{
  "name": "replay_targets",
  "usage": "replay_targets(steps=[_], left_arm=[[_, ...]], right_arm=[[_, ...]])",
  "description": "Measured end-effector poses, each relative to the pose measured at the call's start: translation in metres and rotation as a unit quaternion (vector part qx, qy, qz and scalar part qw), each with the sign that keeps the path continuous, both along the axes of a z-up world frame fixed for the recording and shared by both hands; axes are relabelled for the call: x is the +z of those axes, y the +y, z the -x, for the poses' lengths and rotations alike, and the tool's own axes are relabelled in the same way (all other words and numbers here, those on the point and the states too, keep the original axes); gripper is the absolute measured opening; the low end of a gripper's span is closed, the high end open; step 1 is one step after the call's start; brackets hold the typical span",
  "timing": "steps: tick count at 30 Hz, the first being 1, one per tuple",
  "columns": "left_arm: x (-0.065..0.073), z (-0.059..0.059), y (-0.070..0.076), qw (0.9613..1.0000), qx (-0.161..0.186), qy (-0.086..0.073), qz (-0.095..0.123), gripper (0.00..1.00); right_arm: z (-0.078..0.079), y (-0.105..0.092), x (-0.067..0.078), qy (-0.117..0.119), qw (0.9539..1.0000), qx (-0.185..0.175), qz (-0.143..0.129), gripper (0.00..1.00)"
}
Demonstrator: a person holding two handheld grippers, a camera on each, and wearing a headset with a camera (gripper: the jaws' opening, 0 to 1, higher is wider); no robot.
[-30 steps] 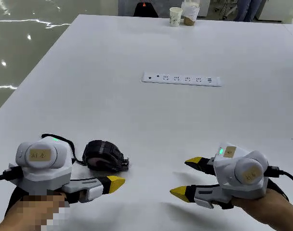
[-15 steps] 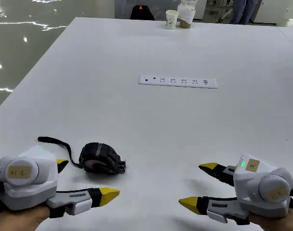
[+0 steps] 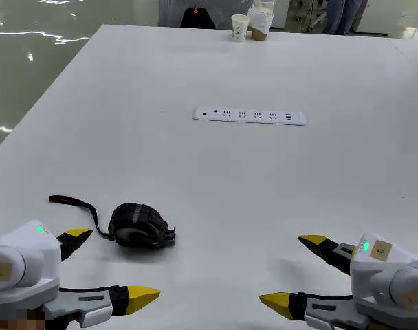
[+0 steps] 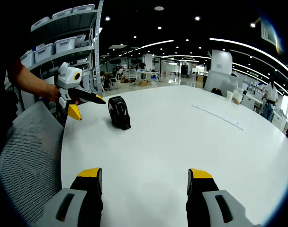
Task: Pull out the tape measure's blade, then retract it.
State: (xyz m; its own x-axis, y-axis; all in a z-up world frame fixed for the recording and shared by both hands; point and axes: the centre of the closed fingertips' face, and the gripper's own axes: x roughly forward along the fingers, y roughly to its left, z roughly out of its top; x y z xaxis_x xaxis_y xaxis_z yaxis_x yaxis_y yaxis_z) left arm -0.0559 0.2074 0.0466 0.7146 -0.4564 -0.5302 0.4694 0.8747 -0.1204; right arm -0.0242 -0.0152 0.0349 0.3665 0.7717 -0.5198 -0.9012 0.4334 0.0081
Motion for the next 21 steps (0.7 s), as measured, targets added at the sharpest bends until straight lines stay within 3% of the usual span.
replay_targets(steps=[4, 9, 21], left_arm=[[0.007, -0.002, 0.0, 0.9998, -0.003, -0.017, 0.006, 0.99], [0.009, 0.0, -0.004, 0.9995, -0.015, -0.026, 0.005, 0.99], [0.014, 0.009, -0.006, 0.999, -0.027, -0.035, 0.004, 0.99]], right_arm=[[0.004, -0.003, 0.001, 0.001, 0.9999, -0.009, -0.01, 0.74], [0.006, -0.006, 0.007, 0.001, 0.9993, -0.024, -0.027, 0.77], [0.013, -0.004, 0.008, -0.002, 0.9994, -0.015, -0.031, 0.85]])
